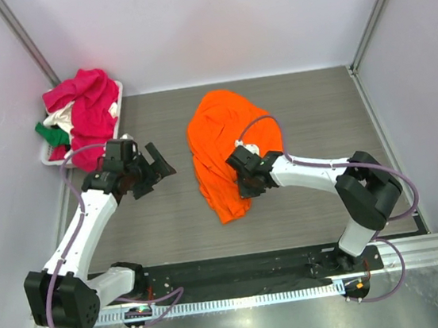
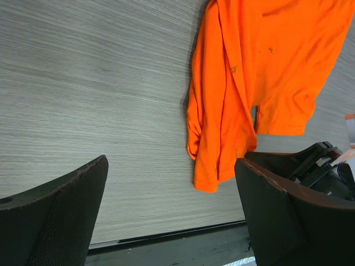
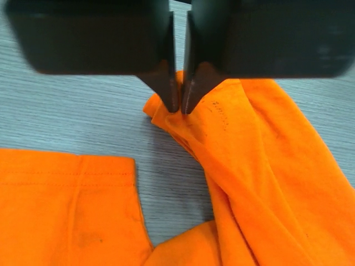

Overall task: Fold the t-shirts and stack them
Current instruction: Flatten the tshirt out

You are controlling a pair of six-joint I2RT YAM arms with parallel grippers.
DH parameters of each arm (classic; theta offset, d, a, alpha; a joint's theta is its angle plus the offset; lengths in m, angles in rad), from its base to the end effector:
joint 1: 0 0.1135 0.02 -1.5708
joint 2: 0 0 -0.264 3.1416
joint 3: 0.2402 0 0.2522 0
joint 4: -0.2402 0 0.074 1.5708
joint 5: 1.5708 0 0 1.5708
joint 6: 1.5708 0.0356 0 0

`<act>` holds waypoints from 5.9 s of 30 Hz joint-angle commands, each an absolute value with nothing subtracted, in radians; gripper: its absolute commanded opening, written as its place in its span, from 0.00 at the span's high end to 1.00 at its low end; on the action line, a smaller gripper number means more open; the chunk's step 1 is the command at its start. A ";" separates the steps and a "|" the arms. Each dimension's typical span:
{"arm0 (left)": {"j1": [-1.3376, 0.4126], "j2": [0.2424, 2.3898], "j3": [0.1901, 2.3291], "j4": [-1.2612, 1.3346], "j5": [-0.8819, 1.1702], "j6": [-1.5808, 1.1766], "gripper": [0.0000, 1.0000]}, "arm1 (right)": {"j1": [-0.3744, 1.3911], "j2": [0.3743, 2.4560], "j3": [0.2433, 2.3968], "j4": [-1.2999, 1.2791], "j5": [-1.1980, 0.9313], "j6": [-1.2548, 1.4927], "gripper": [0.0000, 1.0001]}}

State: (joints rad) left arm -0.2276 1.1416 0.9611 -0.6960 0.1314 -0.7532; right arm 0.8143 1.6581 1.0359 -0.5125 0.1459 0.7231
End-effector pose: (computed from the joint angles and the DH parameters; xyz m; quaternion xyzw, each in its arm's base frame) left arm 0.2248 -0.0569 0.2846 -0.2222 0.9119 -0.2144 0.2704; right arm 0.2256 0.2315 0.1835 -0.0286 0.9734 0.0988 0.2046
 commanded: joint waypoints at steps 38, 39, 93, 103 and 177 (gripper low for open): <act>-0.410 2.245 1.738 -0.361 0.127 -0.860 0.30 | 0.871 0.968 1.101 -1.381 0.485 1.042 0.99; -0.410 2.259 1.746 -0.350 0.127 -0.868 0.40 | 0.871 0.969 1.101 -1.381 0.491 1.043 0.99; -0.139 2.110 2.458 -1.374 0.261 -0.737 0.00 | 0.204 1.995 2.446 -1.484 0.492 0.472 0.00; -0.175 1.672 1.626 -0.943 0.135 -0.666 0.00 | 0.298 1.640 1.639 -1.056 0.387 0.532 0.00; -0.202 2.125 2.037 -0.987 0.088 -0.749 0.00 | 0.238 1.437 1.117 -0.738 0.037 0.497 0.00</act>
